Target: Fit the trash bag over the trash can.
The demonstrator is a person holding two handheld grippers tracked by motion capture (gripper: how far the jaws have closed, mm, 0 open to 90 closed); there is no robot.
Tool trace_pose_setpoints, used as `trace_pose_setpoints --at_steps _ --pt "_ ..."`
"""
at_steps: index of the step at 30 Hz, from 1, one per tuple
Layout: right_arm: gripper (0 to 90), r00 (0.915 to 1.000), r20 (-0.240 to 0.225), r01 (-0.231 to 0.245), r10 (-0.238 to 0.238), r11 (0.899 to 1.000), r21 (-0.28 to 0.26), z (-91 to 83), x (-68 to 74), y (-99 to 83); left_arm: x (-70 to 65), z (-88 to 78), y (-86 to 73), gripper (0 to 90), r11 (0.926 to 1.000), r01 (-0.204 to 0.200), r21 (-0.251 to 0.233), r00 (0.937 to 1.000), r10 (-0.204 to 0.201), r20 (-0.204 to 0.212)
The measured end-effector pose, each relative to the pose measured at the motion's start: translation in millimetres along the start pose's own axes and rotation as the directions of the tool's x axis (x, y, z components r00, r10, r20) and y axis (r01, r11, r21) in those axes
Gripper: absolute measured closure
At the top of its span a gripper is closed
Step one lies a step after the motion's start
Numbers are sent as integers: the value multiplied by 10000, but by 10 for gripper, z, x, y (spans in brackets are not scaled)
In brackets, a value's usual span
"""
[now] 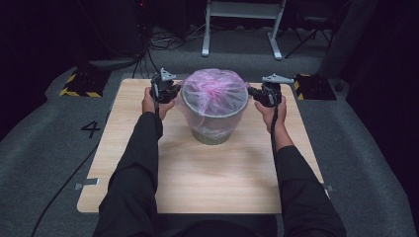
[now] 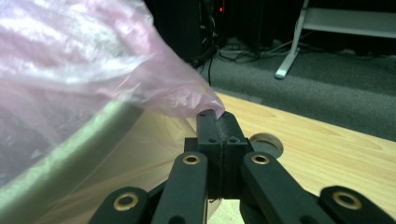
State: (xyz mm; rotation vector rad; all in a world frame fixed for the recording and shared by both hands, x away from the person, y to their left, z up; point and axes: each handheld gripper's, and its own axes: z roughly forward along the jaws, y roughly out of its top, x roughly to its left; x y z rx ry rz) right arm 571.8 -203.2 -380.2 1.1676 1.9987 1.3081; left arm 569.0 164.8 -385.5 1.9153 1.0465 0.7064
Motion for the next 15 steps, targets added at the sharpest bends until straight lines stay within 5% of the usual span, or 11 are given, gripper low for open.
trace_pose_setpoints --at_steps 15 --pt "900 9994 195 -305 291 9970 711 148 -108 -7 -5 168 -77 895 9944 5 1053 9997 -29 228"
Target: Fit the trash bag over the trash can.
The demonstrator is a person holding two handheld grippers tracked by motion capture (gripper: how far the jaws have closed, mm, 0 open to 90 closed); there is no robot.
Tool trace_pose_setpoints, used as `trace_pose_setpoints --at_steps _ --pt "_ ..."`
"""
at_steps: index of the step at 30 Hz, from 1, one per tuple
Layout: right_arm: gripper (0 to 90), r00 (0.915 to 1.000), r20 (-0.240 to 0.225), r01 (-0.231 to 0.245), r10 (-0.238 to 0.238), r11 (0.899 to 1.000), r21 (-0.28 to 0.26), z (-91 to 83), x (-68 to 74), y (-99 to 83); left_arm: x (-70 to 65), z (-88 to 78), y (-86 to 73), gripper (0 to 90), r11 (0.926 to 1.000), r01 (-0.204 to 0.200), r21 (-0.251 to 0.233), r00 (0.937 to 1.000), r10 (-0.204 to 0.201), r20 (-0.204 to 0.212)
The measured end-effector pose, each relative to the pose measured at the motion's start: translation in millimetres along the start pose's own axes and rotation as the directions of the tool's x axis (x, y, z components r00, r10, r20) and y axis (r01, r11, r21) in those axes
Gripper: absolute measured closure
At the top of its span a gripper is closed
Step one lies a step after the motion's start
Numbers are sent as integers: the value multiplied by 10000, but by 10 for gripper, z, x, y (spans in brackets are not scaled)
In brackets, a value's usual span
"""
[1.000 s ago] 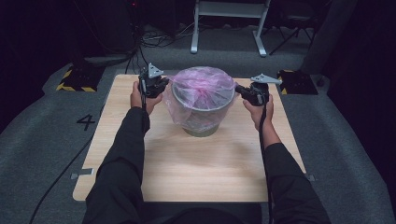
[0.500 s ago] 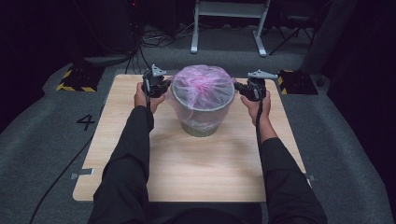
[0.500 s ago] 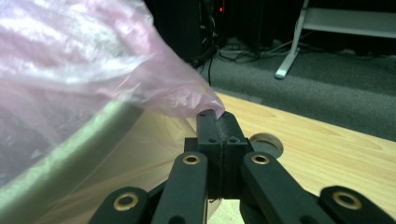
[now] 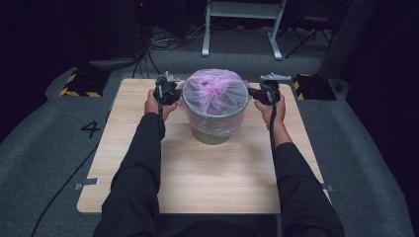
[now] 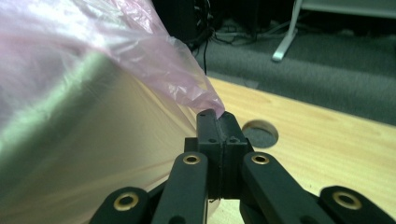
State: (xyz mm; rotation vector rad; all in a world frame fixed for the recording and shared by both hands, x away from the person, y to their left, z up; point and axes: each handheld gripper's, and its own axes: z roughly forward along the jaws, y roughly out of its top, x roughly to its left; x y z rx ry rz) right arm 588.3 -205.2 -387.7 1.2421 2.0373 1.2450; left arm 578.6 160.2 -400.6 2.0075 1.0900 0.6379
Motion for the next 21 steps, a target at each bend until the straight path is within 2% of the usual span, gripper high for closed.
trace_pose_setpoints --at_steps 6,9,12,14,16,17,18,21 --pt "900 9992 -283 -286 296 9990 346 86 -63 -78 12 35 -34 895 9996 139 230 9995 -145 289" --pt "900 9978 -533 -362 392 9977 570 117 -61 -113 24 68 -62 893 9980 317 544 9948 -368 954" --pt "900 9961 -831 -242 313 9961 854 154 -24 -140 12 66 -74 893 9976 354 599 9920 -423 1193" --pt "900 9955 -919 -164 251 9954 948 171 -8 -156 21 59 -85 892 9979 352 543 9930 -410 1106" --pt "900 9960 -870 -133 217 9954 950 179 -6 -158 50 51 -87 879 9976 507 463 9955 -542 778" --pt "900 9964 -826 -111 191 9953 963 179 -11 -154 77 42 -86 854 9974 644 335 9967 -660 469" --pt "900 9972 -716 -140 211 9951 982 180 -25 -144 94 36 -88 833 9967 781 211 9960 -789 427" --pt "900 9979 -491 -383 424 9960 810 172 -81 -129 145 12 -94 874 9960 883 -100 9960 -881 143"
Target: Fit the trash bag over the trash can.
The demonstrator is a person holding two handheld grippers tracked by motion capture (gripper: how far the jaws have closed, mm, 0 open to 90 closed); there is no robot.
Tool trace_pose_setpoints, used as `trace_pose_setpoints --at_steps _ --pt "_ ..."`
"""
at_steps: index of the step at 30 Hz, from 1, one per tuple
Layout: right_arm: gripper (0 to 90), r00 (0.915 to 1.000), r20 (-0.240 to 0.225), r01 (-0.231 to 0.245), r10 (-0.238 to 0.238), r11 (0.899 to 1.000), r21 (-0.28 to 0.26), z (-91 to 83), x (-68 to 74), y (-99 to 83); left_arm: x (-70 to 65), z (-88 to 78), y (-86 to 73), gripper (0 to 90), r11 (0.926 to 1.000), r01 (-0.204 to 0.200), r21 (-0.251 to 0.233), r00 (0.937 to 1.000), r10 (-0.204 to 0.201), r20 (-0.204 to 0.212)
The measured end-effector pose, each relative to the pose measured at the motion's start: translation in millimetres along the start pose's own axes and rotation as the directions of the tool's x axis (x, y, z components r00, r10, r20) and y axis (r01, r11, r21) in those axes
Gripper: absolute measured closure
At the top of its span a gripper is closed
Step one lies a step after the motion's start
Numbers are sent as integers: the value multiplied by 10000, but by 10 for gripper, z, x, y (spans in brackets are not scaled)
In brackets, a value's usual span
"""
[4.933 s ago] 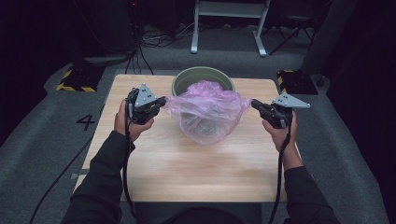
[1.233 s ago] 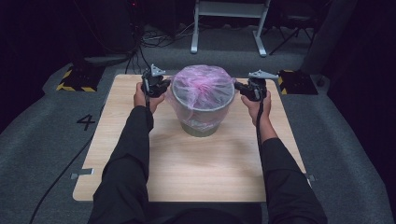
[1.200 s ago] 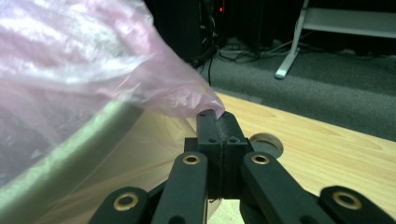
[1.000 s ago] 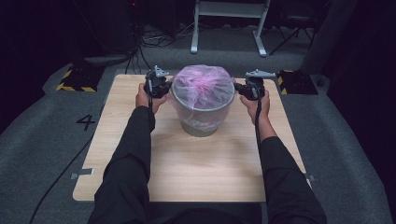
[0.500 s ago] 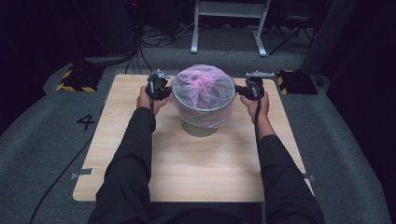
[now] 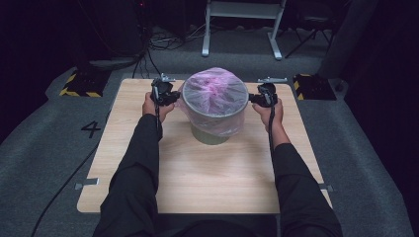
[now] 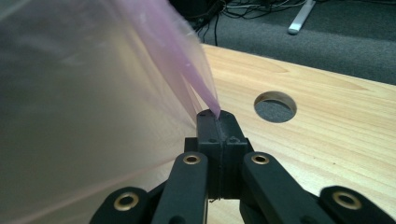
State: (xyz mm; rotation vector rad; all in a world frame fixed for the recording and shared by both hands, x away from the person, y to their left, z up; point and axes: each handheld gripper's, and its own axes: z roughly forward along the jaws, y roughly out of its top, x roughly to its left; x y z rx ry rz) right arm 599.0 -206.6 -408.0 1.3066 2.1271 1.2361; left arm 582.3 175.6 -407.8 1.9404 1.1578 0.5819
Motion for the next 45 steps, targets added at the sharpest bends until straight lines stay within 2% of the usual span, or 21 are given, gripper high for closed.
trace_pose_setpoints --at_steps 1,4,8,11,14,17,20,22,24,26,27,28,31,36,42,45 --pt "900 9999 59 -92 93 9999 -107 -3 -18 7 2 1 2 888 10000 29 -39 10000 -29 -28" --pt "900 9998 142 -142 145 9998 -171 18 -26 22 -21 39 16 897 9996 -207 187 9998 206 64" --pt "900 9998 154 -116 119 9998 -168 51 -6 37 -59 104 18 898 9983 -266 518 9995 257 185" --pt "896 9996 290 18 -8 9994 -357 55 43 79 -73 176 -12 899 9922 -420 1170 9986 378 380" --pt "891 9998 207 81 -70 9985 -540 30 60 114 -58 226 -74 899 9847 -456 1682 9978 369 546" --pt "891 9998 181 23 -12 9982 -592 19 51 134 -39 240 -123 899 9831 -311 1803 9964 164 826" --pt "895 10000 60 -3 6 9991 -433 40 44 137 -51 244 -149 899 9792 -489 1971 9924 254 1201" --pt "898 10000 -53 -59 57 9996 -283 64 52 128 -64 221 -160 899 9808 -573 1862 9932 372 1101" --pt "900 9999 -146 -64 64 10000 -39 99 62 107 -76 162 -188 898 9899 -678 1246 9951 581 796" --pt "900 10000 -68 -8 9 9999 153 130 64 72 -82 100 -222 897 9948 -825 601 9951 790 587" --pt "900 9997 -217 -85 88 9998 165 149 50 36 -82 78 -232 897 9956 -849 409 9949 825 576" --pt "900 9994 -299 -151 157 9996 225 162 44 12 -85 46 -247 897 9967 -815 20 9950 812 588" --pt "900 9982 -516 -263 289 9984 509 213 25 -115 -92 -1 -255 897 9960 -781 -442 9953 804 541" --pt "900 9972 -614 -379 420 9971 661 239 1 -229 -123 2 -276 897 9944 -1042 -191 9928 1052 580" --pt "900 9967 -747 -253 307 9971 722 189 10 -308 -104 36 -393 898 9938 -1086 219 9911 1065 795" --pt "896 9962 -782 -333 391 9967 744 149 -12 -339 -94 49 -461 898 9937 -1048 386 9906 1009 927"
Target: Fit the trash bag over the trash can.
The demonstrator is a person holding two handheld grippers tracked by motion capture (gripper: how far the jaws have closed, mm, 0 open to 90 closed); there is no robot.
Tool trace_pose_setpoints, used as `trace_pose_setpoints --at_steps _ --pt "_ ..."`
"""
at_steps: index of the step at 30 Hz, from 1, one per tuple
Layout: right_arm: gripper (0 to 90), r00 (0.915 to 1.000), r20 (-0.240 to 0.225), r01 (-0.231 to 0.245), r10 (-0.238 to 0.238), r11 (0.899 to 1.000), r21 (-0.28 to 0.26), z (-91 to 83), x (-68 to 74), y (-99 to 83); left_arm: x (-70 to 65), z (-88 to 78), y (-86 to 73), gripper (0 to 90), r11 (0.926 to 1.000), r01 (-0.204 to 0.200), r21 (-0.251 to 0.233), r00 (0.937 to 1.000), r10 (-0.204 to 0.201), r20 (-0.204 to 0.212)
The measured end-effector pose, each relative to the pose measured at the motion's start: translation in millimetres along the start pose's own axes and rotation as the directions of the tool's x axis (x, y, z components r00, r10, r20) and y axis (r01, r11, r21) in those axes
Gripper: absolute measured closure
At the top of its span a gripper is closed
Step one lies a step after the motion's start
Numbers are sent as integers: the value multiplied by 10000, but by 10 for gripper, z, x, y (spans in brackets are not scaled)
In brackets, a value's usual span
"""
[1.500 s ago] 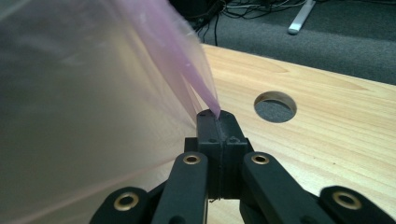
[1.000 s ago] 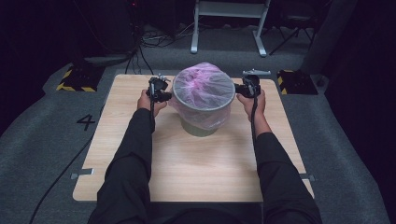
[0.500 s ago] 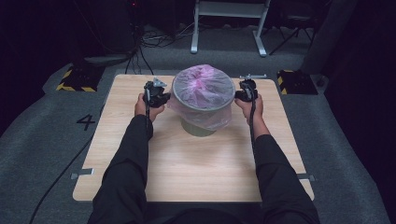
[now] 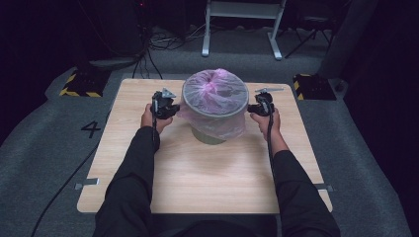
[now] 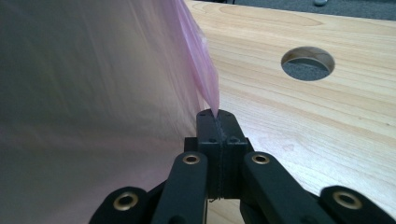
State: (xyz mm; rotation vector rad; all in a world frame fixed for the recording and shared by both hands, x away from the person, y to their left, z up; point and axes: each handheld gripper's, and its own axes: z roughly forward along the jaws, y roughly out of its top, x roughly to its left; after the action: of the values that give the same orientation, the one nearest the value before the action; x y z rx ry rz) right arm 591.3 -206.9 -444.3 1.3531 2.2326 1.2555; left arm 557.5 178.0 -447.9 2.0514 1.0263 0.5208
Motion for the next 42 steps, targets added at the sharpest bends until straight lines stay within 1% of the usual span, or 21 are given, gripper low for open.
trace_pose_setpoints --at_steps 2,4,8,11,13,15,16,20,23,24,26,30,31,32,34,36,37,38,39,40,42 --pt "895 10000 57 8 -8 10000 -40 -23 -26 -17 7 13 -42 898 9998 7 218 9997 -12 227" --pt "891 9999 68 -76 76 10000 -48 -45 -46 -37 9 32 -95 897 9990 -167 422 9998 163 104" --pt "874 9999 121 -59 61 9999 -106 -75 -98 -76 47 -1 -136 891 9994 217 253 9997 -219 62" --pt "805 9997 215 93 -91 9999 -101 -109 -121 -84 45 -45 -134 848 9998 136 176 9995 -131 -272" --pt "751 9995 224 248 -240 9990 -359 -165 -130 -80 45 -90 -136 797 9999 72 103 9989 -67 -470" --pt "675 9987 292 424 -409 9977 -527 -231 -140 -72 45 -125 -140 739 10000 -18 58 9991 20 -430" --pt "631 9985 238 511 -497 9968 -617 -279 -145 -66 34 -201 -158 683 9997 -130 -209 9993 122 -358" --pt "549 9955 160 947 -935 9901 -1041 -444 -156 -63 -14 -326 -205 609 9979 -463 -452 9985 449 -320" --pt "487 9923 -10 1229 -1238 9861 -1120 -515 -148 -77 -42 -393 -228 556 9960 -638 -621 9978 626 -207" --pt "470 9868 -370 1520 -1575 9810 -1207 -567 -124 -110 -73 -446 -252 521 9946 -739 -728 9972 729 -162" --pt "446 9801 -690 1779 -1860 9780 -1086 -595 -95 -140 -84 -483 -276 471 9949 -779 -643 9970 778 -36" --pt "414 9576 -1013 2617 -2696 9615 -843 -664 7 -242 -122 -567 -355 358 9939 -670 -871 9971 700 311" --pt "407 9524 -1111 2759 -2840 9576 -824 -679 30 -263 -165 -603 -368 339 9924 -831 -913 9952 873 438" --pt "381 9412 -1307 3033 -3115 9496 -790 -709 82 -302 -198 -620 -374 314 9920 -912 -875 9942 957 484" --pt "348 9252 -1610 3329 -3436 9387 -899 -748 150 -344 -273 -663 -401 289 9872 -1402 -757 9898 1416 138" --pt "312 9055 -1834 3685 -3828 9233 -1079 -789 243 -383 -291 -697 -438 277 9855 -1502 -791 9884 1515 98" --pt "303 9008 -1867 3773 -3920 9195 -1102 -795 266 -389 -294 -715 -470 276 9854 -1507 -792 9885 1509 -43" --pt "299 8856 -2056 4021 -4165 9090 -1096 -804 329 -403 -285 -724 -484 269 9858 -1471 -811 9891 1474 -26" --pt "290 8770 -2191 4135 -4275 9040 -1090 -803 359 -409 -267 -738 -508 265 9868 -1385 -838 9902 1394 51" --pt "286 8671 -2334 4282 -4401 8979 -1022 -797 407 -421 -258 -744 -520 264 9872 -1399 -764 9902 1394 -125" --pt "284 8568 -2507 4436 -4505 8920 -865 -776 455 -434 -207 -741 -556 263 9895 -1235 -748 9922 1221 -234"
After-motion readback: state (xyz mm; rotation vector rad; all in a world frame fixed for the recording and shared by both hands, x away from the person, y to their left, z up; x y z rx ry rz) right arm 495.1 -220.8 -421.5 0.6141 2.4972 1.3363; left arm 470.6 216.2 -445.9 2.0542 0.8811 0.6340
